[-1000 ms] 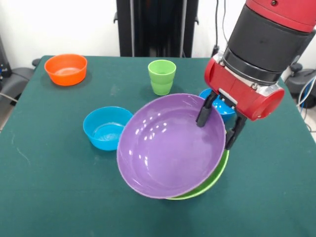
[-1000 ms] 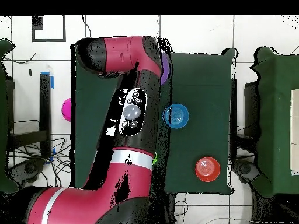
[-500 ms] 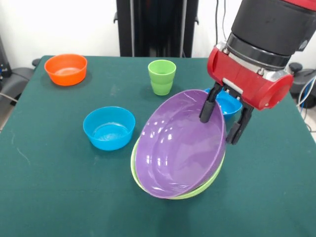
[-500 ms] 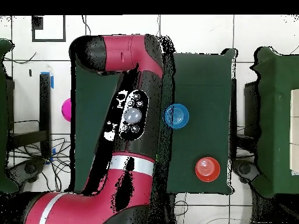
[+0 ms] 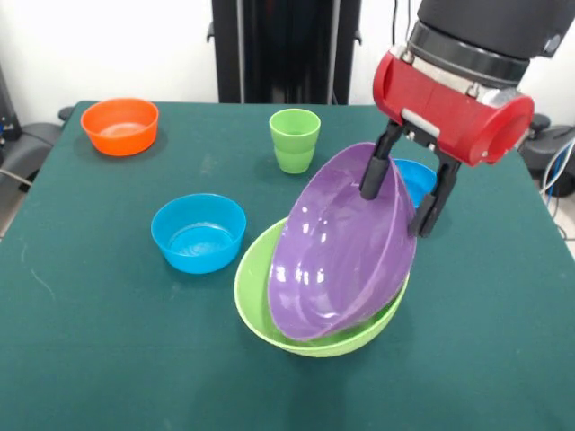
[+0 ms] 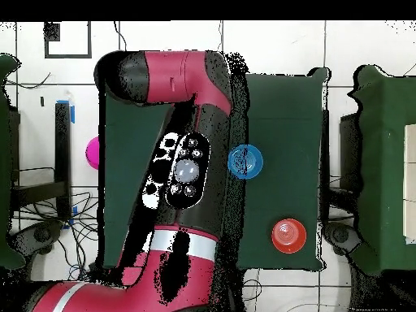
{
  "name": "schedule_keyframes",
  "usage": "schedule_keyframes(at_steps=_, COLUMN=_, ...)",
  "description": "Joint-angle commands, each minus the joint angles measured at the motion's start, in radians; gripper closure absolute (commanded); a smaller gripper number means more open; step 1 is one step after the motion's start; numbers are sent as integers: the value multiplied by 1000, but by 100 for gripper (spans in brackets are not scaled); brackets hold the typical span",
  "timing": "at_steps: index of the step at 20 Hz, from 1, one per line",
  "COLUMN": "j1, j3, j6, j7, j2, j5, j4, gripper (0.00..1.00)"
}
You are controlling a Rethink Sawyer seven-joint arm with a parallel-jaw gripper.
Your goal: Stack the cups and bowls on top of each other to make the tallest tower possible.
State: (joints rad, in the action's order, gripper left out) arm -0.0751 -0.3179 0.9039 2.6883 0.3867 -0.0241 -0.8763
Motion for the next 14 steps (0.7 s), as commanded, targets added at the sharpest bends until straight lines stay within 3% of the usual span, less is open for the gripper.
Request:
schedule_keyframes(at_steps=1, j1=0, j3=64, j6=-41, j7=59, j2=52, j5=-10, j4=-188, gripper=0)
schedule_keyframes(at_steps=14, j1=4, j3=91, j6=-54, j7=51, j2=83, j5=-24, j4=-244, gripper=0)
